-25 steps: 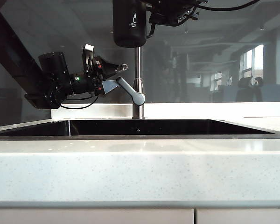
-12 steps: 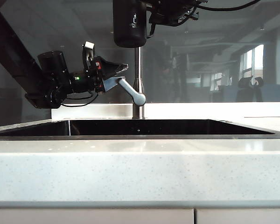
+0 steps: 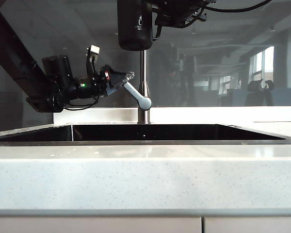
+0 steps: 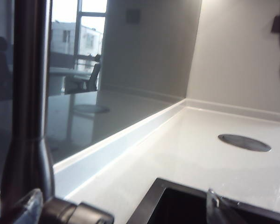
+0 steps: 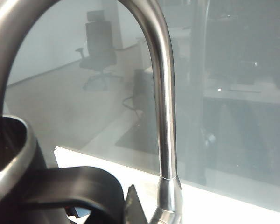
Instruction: Pick up the mug next to the sink, go to the faucet to get some water, pour the water into the sink, and finally put the mug back to its place.
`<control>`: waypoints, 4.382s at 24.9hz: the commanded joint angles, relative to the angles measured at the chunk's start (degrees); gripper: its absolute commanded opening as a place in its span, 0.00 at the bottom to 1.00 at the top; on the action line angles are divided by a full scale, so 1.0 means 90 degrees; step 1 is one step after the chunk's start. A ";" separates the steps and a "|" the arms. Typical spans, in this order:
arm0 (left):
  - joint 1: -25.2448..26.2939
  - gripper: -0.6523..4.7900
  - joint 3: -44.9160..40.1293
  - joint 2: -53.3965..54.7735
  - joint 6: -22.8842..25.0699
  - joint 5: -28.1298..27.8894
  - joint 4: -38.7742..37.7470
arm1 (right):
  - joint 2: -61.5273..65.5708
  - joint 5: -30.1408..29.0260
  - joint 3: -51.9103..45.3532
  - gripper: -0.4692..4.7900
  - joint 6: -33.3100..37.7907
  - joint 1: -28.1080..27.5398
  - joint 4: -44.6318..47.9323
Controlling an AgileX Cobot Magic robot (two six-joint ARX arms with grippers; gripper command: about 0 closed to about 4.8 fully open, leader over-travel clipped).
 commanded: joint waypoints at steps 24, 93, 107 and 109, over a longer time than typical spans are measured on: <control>0.0206 1.00 0.0049 -0.0061 0.1115 -0.1542 -0.0675 | -0.0063 0.0015 0.0063 0.08 0.0044 0.0002 0.0308; 0.0612 1.00 0.0100 -0.0068 -0.1780 0.0250 0.1256 | -0.0430 0.2229 0.0063 0.08 -1.1540 0.0000 -0.0197; 0.0605 1.00 0.0102 -0.0068 -0.1780 0.0272 0.1251 | -0.0430 0.2288 0.0063 0.08 -1.1951 0.0002 0.0158; 0.0600 1.00 0.0102 -0.0068 -0.1780 0.0272 0.1251 | -0.0430 0.2497 0.0063 0.08 -1.1732 0.0002 0.0151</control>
